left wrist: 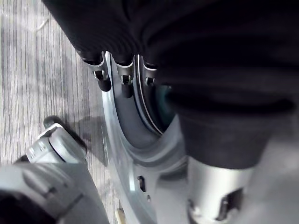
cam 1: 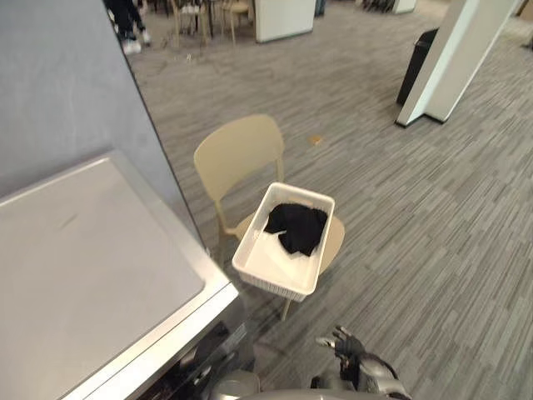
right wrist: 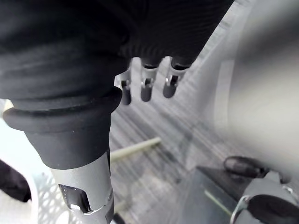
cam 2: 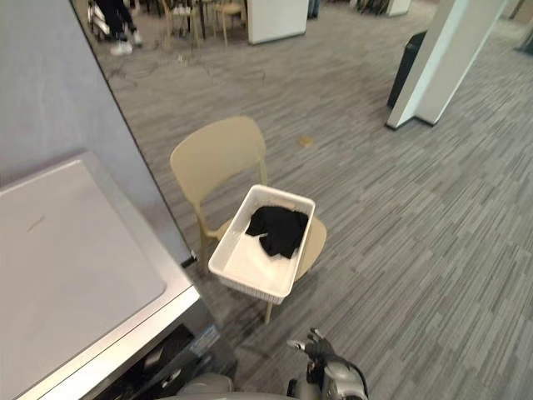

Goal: Pick up the laundry basket with both hands and put the clothes into the washing machine.

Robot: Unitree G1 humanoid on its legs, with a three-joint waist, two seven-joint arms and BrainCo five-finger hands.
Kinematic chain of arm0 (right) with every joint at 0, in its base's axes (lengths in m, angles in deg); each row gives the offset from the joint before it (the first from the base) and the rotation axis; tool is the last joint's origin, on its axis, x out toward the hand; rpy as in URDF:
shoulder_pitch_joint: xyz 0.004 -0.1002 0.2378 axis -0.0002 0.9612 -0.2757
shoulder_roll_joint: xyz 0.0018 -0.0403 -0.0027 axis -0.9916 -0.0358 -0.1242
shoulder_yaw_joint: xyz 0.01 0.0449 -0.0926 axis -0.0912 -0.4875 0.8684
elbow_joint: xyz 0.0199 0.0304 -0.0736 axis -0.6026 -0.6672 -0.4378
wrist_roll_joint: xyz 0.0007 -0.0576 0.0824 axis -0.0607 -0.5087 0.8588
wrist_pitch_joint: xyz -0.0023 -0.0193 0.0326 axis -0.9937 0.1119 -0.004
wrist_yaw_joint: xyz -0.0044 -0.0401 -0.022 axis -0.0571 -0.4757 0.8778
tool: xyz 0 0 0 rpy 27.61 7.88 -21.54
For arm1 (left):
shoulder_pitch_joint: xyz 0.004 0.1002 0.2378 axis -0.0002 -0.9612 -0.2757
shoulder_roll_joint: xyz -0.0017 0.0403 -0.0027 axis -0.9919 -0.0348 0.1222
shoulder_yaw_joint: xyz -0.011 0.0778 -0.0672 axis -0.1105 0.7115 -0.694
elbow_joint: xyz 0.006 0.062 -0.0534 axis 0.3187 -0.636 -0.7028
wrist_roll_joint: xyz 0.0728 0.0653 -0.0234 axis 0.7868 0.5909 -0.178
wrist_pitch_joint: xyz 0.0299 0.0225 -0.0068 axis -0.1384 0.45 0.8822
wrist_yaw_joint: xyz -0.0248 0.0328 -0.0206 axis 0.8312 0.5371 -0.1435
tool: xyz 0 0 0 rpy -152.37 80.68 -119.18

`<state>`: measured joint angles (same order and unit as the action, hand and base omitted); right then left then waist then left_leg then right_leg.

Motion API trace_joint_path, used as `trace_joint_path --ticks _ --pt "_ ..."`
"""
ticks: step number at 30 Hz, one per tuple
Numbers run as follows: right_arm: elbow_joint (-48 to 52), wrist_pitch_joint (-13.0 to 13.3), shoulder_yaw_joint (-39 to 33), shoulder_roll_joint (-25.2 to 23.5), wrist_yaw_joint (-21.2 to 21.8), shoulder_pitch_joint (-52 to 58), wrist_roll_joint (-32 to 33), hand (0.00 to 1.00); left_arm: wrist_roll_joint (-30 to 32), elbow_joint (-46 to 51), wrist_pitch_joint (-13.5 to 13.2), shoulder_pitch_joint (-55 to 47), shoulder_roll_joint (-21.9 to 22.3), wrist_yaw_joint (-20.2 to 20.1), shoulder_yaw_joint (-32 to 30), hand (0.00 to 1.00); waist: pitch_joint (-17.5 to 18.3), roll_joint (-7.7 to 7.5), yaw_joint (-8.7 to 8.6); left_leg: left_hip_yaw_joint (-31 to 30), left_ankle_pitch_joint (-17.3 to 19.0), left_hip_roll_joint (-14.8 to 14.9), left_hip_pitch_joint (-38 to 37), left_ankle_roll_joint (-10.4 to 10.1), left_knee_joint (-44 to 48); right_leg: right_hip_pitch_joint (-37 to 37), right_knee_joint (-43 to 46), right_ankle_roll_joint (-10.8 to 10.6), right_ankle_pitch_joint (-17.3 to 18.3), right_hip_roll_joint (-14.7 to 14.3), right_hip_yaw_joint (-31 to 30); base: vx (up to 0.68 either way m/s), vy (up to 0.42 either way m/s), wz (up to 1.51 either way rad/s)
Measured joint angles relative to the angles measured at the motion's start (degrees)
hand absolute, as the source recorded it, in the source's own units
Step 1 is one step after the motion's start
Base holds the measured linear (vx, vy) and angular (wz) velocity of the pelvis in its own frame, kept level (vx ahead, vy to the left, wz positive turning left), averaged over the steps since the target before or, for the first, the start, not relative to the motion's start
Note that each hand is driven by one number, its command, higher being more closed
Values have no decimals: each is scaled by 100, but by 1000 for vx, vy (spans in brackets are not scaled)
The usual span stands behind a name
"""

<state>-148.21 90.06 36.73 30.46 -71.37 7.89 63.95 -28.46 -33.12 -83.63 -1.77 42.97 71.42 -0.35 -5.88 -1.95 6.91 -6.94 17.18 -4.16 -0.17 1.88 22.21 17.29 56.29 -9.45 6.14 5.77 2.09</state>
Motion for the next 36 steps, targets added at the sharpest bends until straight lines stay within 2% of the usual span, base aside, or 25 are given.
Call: trace_joint_path --ticks 2,3,5,8,9,10,11,12,13,16,17,18,19,20,22,23,25,26,27,28,29,32,33,34,36 --pt "-41 -56 -293 182 -5 146 -14 0 36 21 -11 79 63 -1 17 0 16 147 4 -228 -26 166 46 -64 66 7 158 258 -18 95 344 129 -190 72" --pt "-110 -118 -462 247 -14 281 -23 0 47 83 -80 148 99 -5 64 0 40 112 29 -486 -47 166 30 -105 14 11 281 741 373 479 384 166 -281 84" --pt "-95 -125 -690 244 -30 400 41 0 87 120 -93 152 83 140 28 0 79 148 0 -778 -8 237 44 -205 8 -20 -8 843 665 896 227 126 -289 79" --pt "-123 -171 -777 281 -33 438 49 0 126 141 -144 143 44 185 -17 0 104 186 -42 -1251 181 628 49 -638 95 -505 -1828 776 507 1033 -805 104 -413 75" --pt "-128 -197 -753 223 -33 473 50 0 152 146 -180 141 58 123 7 0 179 118 -67 -1383 263 720 77 -824 100 -627 -2283 652 114 1060 -1070 149 -677 63" --pt "-153 -232 -774 128 -46 526 60 0 176 158 -208 129 133 85 -30 0 382 128 -173 -1660 395 957 139 -1085 88 -786 -2600 -391 239 943 -832 134 -607 41" --pt "-158 -255 -783 163 -41 531 59 0 197 172 -235 129 201 83 -74 0 462 182 -151 -1675 402 1141 134 -1099 22 -812 -2683 -461 442 864 -581 138 -694 -6" --pt "-158 -263 -778 228 0 510 58 0 201 143 -267 120 276 69 -126 0 528 219 -120 -1665 309 1324 124 -1189 -82 -811 -2774 -391 894 771 -323 78 -543 -42" --pt "-184 -261 -817 378 -3 460 78 0 201 19 -279 160 428 29 -231 0 503 440 -185 -1747 167 1538 145 -1330 -130 -736 -2646 -289 1081 569 -228 59 -511 -32" --pt "-381 -257 -1144 491 3 387 104 0 189 -102 -350 167 552 -24 -279 0 553 542 -295 -1974 -598 1550 270 -1339 88 -878 -2655 -65 1157 413 -139 59 -407 18" --pt "-525 -252 -1151 536 3 340 106 0 178 -102 -363 199 532 -47 -278 0 533 528 -306 -1925 -1200 1527 580 -1272 729 -1260 -2966 129 1077 321 149 40 -369 60" --pt "-583 -251 -1132 564 3 345 106 0 149 -106 -364 225 511 -53 -278 0 512 513 -303 -1811 -1499 1539 718 -1177 1009 -1437 -3128 219 1023 264 273 -37 -397 72" --pt "-630 -256 -1081 595 -1 375 135 0 73 -96 -368 260 435 -79 -280 0 452 428 -250 -1337 -1963 1649 1062 -861 1509 -1737 -3426 365 938 210 460 -104 -277 56" --pt "-623 -239 -1012 609 -7 385 166 0 70 -96 -364 255 325 -101 -270 0 455 356 -221 -660 -1896 1734 1412 -682 2096 -1899 -3688 542 899 146 616 -120 -256 45" --pt "-622 -208 -1099 732 -13 372 178 0 78 -159 -345 230 237 -119 -256 0 434 372 -217 214 -1542 1683 1854 -377 2843 -2032 -4177 545 670 21 775 -84 -171 26" --pt "-631 -214 -1146 761 -23 384 235 0 90 -258 -338 165 201 -112 -224 0 420 387 -200 657 -1262 1421 1981 -495 2964 -2048 -4465 577 513 -69 857 -64 -93 19" --pt "-637 -258 -1177 716 -18 387 280 0 126 -357 -287 32 134 -104 -41 0 393 380 -164 989 -796 913 1771 -653 2130 -2034 -4765 660 321 -149 965 -11 -7 20" --pt "-637 -257 -1214 684 -18 386 280 0 167 -384 -264 5 60 -106 55 0 376 332 -159 1114 -590 881 1594 -587 1667 -2028 -4833 655 297 -160 1025 52 6 44" --pt "-645 -257 -1308 505 -11 374 279 0 217 -473 -232 -3 -17 -120 179 0 377 304 -155 1376 -355 844 1171 -634 529 -1990 -4913 578 226 -110 1112 116 -1 68" --pt "-667 -257 -1410 362 -6 317 279 0 227 -503 -229 32 -97 -125 188 0 369 99 -162 1603 -571 697 931 -92 -299 -1954 -5094 531 54 -15 1247 152 12 64" --pt "-680 -254 -1417 307 -5 285 278 0 252 -496 -232 36 -115 -122 188 0 358 29 -145 1555 -697 619 921 -82 -477 -1928 -5230 499 -53 28 1268 143 47 53" --pt "-791 -237 -1389 269 -8 122 279 0 258 -541 -227 28 -89 -112 181 0 287 137 -141 1327 -718 353 854 26 -610 -2158 -5442 424 -200 157 1449 90 94 39" --pt "-803 -237 -1387 255 -5 139 278 0 248 -552 -231 22 1 -115 184 0 262 200 -149 1232 -674 305 665 90 -826 -2126 -5030 384 -167 216 1501 28 149 28" --pt "-772 -212 -1378 298 10 171 274 0 248 -546 -241 18 48 -116 212 0 315 402 -167 1173 -671 293 403 118 -1132 -1837 -4103 328 -69 350 1504 41 179 29" --pt "-741 -135 -1314 348 7 187 275 0 247 -543 -249 46 40 -122 381 0 274 368 -250 1050 -691 218 151 113 -1326 -1175 -2350 219 -4 656 1392 79 124 44"
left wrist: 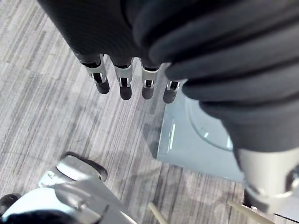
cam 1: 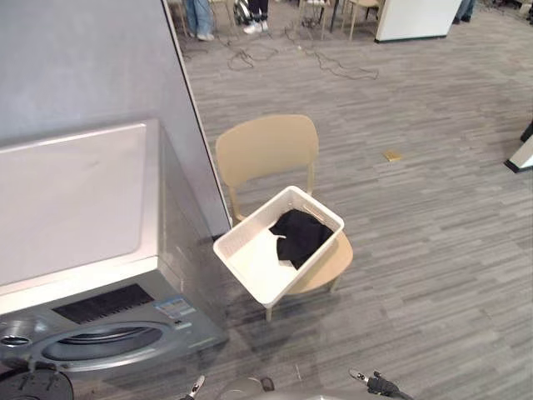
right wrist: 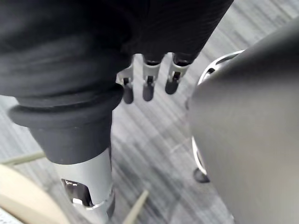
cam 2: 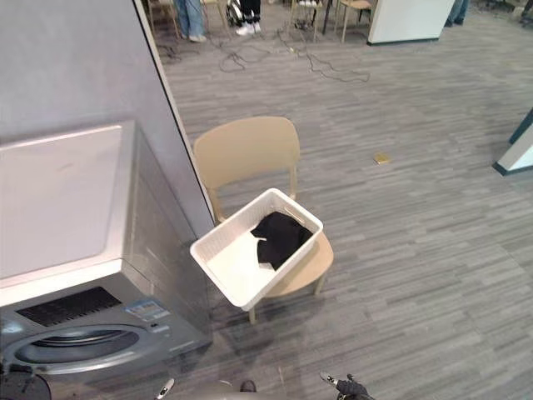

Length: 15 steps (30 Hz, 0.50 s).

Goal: Pick up the laundry basket with both hands and put the clothes into the washing machine.

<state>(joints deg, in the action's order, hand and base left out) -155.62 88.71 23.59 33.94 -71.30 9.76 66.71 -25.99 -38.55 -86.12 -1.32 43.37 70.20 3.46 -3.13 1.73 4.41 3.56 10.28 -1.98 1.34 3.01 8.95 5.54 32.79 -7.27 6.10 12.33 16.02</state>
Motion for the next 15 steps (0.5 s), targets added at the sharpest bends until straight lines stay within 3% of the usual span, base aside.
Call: trace_joint_path --ticks 1,2,4,5,8,10,11,12,13,14,15 --pt "155 121 57 -47 4 73 -7 0 1 8 0 3 -155 -2 135 0 -41 -83 -131 -203 -23 -168 -183 4 -52 413 1381 -50 10 212 -213 169 18 91" --pt "167 107 112 -66 34 99 -8 0 1 34 1 19 -303 0 219 0 -38 -298 -271 -405 -45 -313 -368 90 -64 668 2348 -36 17 295 -400 200 -23 100" --pt "110 69 64 -109 60 165 -3 0 2 54 -2 123 -413 1 339 0 -72 -474 -339 -720 -55 -364 -559 191 -63 803 2844 77 136 242 -393 231 -95 103" --pt "73 65 -47 -97 80 220 -2 0 3 81 0 180 -398 -2 371 0 -70 -451 -345 -938 -68 -346 -628 191 -74 896 2753 110 336 245 -305 243 -113 100" --pt "67 64 -344 -100 96 337 30 0 10 117 -1 376 -299 8 371 0 -132 -315 -381 -1502 -83 -264 -704 165 -75 967 2036 175 545 387 -300 299 -157 103" --pt "160 12 -494 -84 90 415 46 0 26 245 -50 484 -82 10 371 0 -200 -195 -375 -1906 -66 -19 -821 -34 -74 731 459 250 531 232 -919 213 -188 102" --pt "147 2 -508 -99 87 427 46 0 36 237 -63 452 -59 9 374 0 -188 -215 -373 -1966 -44 23 -831 -117 -64 607 -16 190 447 130 -1174 256 -328 94" --pt "95 -25 -536 -194 87 449 46 0 82 233 -89 445 -88 6 407 0 -139 -369 -377 -2120 68 52 -813 -298 -54 433 -802 5 -32 107 -1580 196 -395 86" --pt "-16 -27 -588 -319 91 454 46 0 128 218 -102 471 -272 2 477 0 -79 -627 -374 -2249 192 2 -812 -473 -53 342 -1068 -402 -89 193 -1605 231 -487 78" --pt "-66 -32 -603 -333 92 414 45 0 146 217 -102 476 -264 10 464 0 -43 -660 -350 -2332 241 140 -778 -556 -25 152 -1283 -295 149 139 -1486 137 -379 46" --pt "-71 -30 -605 -311 95 406 41 0 154 204 -107 475 -222 10 464 0 -38 -560 -356 -2374 276 250 -728 -617 4 94 -1429 -258 182 31 -1384 122 -386 32"
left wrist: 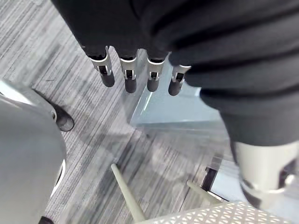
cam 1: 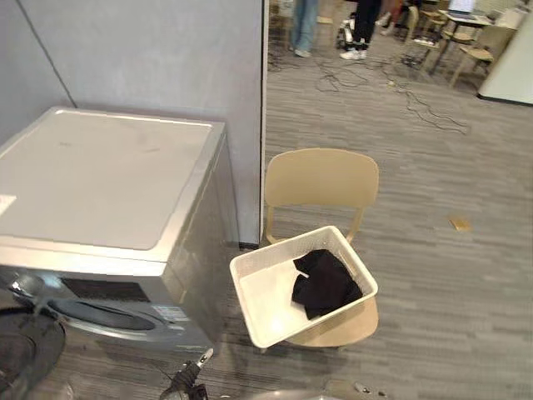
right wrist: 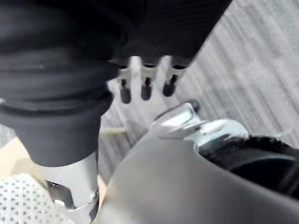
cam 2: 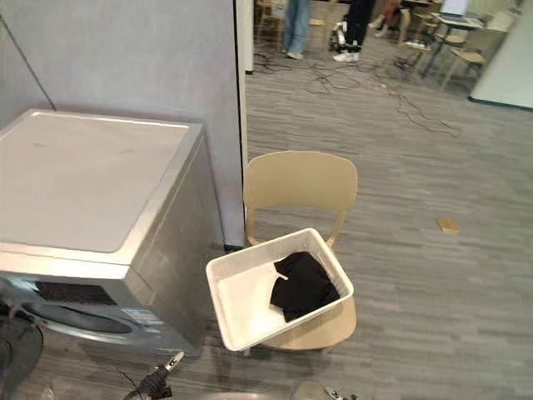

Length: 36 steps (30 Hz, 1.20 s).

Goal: Pick up the laundry basket with both hands and put the clothes into the washing machine.

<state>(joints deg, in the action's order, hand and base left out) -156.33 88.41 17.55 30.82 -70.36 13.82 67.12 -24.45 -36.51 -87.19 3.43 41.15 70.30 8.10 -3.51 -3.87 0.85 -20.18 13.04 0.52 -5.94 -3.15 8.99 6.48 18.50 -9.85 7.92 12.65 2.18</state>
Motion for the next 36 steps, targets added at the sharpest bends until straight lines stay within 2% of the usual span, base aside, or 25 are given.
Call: trace_joint_path --ticks 2,4,8,10,11,13,15,18,21,23,25,27,31,33,36 --pt "20 12 17 189 0 -37 0 0 -2 -117 -1 18 141 -3 -1 0 12 322 -33 -50 -57 341 196 -172 103 -46 -203 159 -57 -321 319 130 -392 35" --pt "-5 5 84 261 0 5 4 0 -24 -175 -1 6 182 -3 -54 0 14 380 -32 -32 -150 513 207 -331 116 -180 -332 282 -92 -514 435 90 -247 26" --pt "29 53 560 337 0 -48 11 0 -67 -178 -19 -11 205 -12 -429 0 8 344 -16 -5 -243 666 420 -495 648 -640 -865 500 -236 -789 621 19 -162 17" --pt "66 76 671 328 -2 -68 23 0 -170 -164 -26 -12 168 -15 -443 0 6 299 -11 57 -310 663 607 -607 873 -661 -969 568 -287 -799 693 -62 -87 21" --pt "316 72 710 317 -16 -124 182 0 -229 -143 -28 -2 145 -10 -449 0 -34 277 -9 417 -374 732 743 -700 983 -618 -1023 610 -337 -812 739 -72 -36 17" --pt "709 61 700 322 -72 -105 331 0 -295 -137 -27 -4 149 -5 -453 0 -89 329 -8 746 -383 831 746 -710 921 -615 -1070 631 -413 -853 728 -90 -19 0" --pt "2128 67 598 325 -255 86 543 0 -310 -120 -2 -65 182 21 -520 0 -62 424 -40 1383 -480 961 664 -572 352 -494 -1269 623 -577 -897 644 -144 9 -17" --pt "3794 149 136 336 -570 165 594 0 -290 -97 14 -187 273 112 -553 0 43 575 -172 1616 -604 970 547 -521 -428 -313 -1643 545 -902 -930 571 -105 44 -12" --pt "4942 191 -218 325 -980 -2 249 0 -130 32 14 -300 181 143 -471 0 73 501 -153 1855 -699 847 527 -447 -671 -328 -2032 475 -1235 -845 383 -110 65 -29" --pt "5707 234 -193 322 -1162 14 -240 0 65 40 19 -302 -4 142 -246 0 121 372 -162 1918 -699 782 565 -444 -697 -350 -2238 452 -1379 -798 348 -99 49 -21" --pt "6077 288 -146 365 -1245 -14 -550 0 146 48 18 -293 -59 143 -87 0 130 330 -164 1948 -701 750 589 -442 -696 -338 -2309 464 -1460 -774 315 -46 29 -12" --pt "6282 326 184 609 -1242 -241 -920 0 218 142 3 -285 -95 151 111 0 131 328 -160 2058 -701 715 604 -440 -695 -310 -2411 426 -1546 -748 227 -43 25 -20" --pt "6143 396 1268 1391 -1039 -915 -1119 0 242 256 -72 -202 -75 148 445 0 62 393 -123 2021 -715 707 754 -425 -671 -189 -2410 433 -1583 -740 262 -14 -3 2" --pt "5702 472 1928 1951 -819 -1587 -1127 0 238 316 -125 -99 -78 125 523 0 -135 385 -1 1966 -755 703 914 -413 -627 -69 -2409 471 -1643 -739 293 -26 -17 12" --pt "4813 529 3022 2670 -410 -2833 -1177 0 162 467 -154 77 -109 94 591 0 -627 378 71 1701 -883 696 1181 -440 -548 70 -2403 494 -1701 -730 535 -31 -32 39"
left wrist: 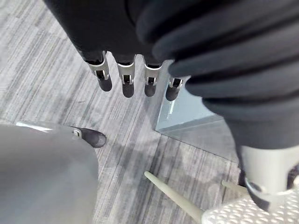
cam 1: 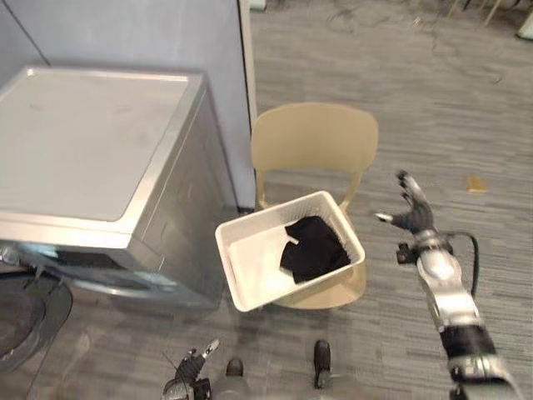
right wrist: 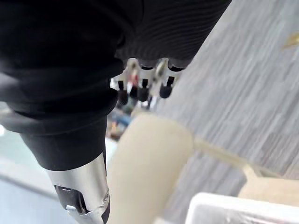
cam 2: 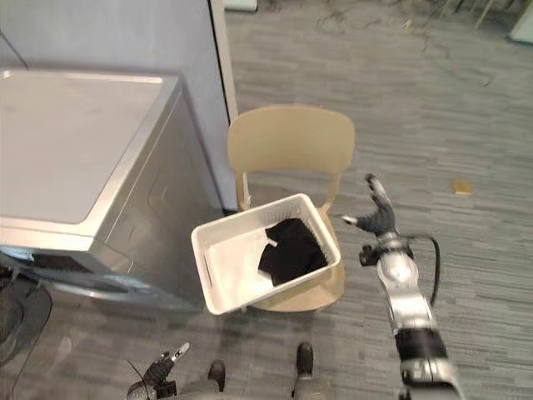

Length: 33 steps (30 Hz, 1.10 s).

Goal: Pick up the laundry basket with both hands and put the clothes into the washing machine.

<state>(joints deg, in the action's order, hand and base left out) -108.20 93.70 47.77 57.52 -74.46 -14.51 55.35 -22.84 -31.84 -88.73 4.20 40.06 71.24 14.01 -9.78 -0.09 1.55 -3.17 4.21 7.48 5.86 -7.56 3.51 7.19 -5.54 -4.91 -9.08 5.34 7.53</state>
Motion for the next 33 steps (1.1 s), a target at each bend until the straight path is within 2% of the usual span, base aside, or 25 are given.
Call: trace_joint_path --ticks 2,4,10,16,20,33 --pt "-379 15 395 150 148 -534 -2 0 -97 56 -24 97 -4 0 25 0 -246 28 115 -86 -23 6 161 -26 93 98 31 32 -30 -11 48 -31 -32 24" --pt "-1019 12 1044 275 293 -1367 -185 0 -195 59 -103 251 -27 1 50 0 -598 81 305 -173 -49 9 294 -40 148 151 39 58 -50 -15 148 -47 -35 21" --pt "-1621 0 1853 398 399 -2406 -629 0 -372 31 -114 258 -131 30 103 0 -1041 63 561 -303 -105 -19 641 -24 210 505 242 59 -50 18 234 -27 -8 10" --pt "-2100 -35 1959 416 420 -2638 -799 0 -744 65 -179 325 -144 151 113 0 -1407 31 581 -400 -122 -71 869 2 352 690 408 62 -47 71 295 -47 9 6" --pt "-2637 -191 1956 428 396 -2944 -1075 0 -934 284 -229 409 -161 252 196 0 -1580 0 587 -429 -182 -69 1095 -18 402 913 467 81 -60 63 279 -78 -14 2" --pt "-3502 -246 1482 599 24 -3298 -1334 0 -1041 816 -313 644 -266 425 727 0 -1727 38 601 -473 -244 -57 1598 -39 532 1363 536 146 -117 46 282 -7 -2 0"
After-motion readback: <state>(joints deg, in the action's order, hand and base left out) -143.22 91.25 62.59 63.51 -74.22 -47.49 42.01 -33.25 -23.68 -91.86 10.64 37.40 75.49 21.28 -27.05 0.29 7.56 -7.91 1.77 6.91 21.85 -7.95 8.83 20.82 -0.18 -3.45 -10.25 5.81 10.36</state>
